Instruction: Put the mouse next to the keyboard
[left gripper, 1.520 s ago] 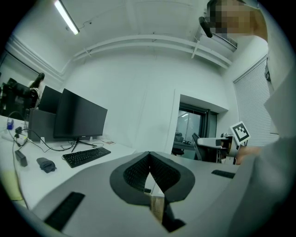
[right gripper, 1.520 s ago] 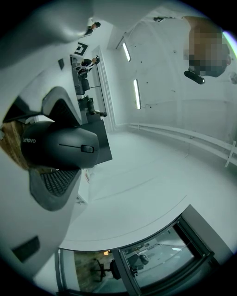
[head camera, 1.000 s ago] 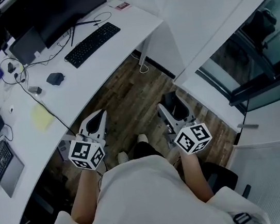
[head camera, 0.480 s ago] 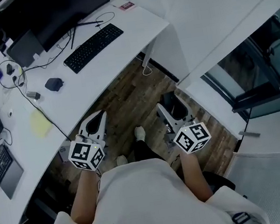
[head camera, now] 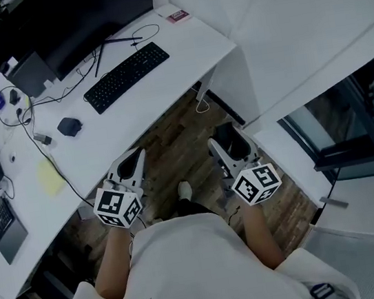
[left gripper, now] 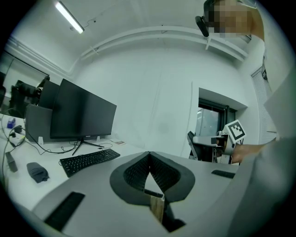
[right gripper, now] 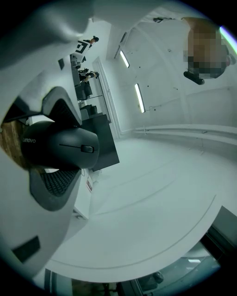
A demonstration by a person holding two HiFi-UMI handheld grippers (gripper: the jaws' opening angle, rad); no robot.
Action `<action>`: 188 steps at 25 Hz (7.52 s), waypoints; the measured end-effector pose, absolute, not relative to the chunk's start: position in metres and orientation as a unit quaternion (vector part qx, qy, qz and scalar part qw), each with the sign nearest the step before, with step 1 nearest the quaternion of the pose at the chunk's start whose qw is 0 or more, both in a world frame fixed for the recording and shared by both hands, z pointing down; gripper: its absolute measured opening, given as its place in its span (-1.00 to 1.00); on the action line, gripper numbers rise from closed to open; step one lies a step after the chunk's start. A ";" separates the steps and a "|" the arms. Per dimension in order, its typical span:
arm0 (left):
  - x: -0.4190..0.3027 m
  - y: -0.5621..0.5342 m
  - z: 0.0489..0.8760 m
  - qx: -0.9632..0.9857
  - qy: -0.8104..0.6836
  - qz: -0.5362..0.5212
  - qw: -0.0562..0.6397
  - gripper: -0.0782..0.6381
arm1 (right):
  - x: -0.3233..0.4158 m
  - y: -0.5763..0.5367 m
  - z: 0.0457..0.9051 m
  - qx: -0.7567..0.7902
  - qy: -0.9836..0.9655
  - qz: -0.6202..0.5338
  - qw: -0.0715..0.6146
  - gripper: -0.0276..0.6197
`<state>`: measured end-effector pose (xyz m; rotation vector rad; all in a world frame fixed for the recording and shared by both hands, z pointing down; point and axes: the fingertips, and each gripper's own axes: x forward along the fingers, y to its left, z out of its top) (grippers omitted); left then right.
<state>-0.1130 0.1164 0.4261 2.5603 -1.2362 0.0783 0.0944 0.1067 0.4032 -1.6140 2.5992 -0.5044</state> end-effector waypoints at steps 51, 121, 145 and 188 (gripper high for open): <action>-0.033 -0.192 0.457 0.890 -0.425 0.058 0.154 -0.76 | 0.123 -0.211 0.454 -0.481 0.852 -0.204 -0.033 0.00; -0.053 -0.322 0.569 0.663 -0.697 0.062 0.265 -0.76 | 0.048 -0.475 0.696 -0.260 0.864 -0.232 -0.363 0.00; -0.050 -0.325 0.568 0.666 -0.691 0.087 0.268 -0.76 | 0.035 -0.473 0.705 -0.253 0.865 -0.183 -0.392 0.12; -0.042 -0.170 0.452 0.743 -0.650 0.036 0.155 -0.76 | 0.099 -0.287 0.476 -0.271 0.936 -0.201 -0.097 -0.86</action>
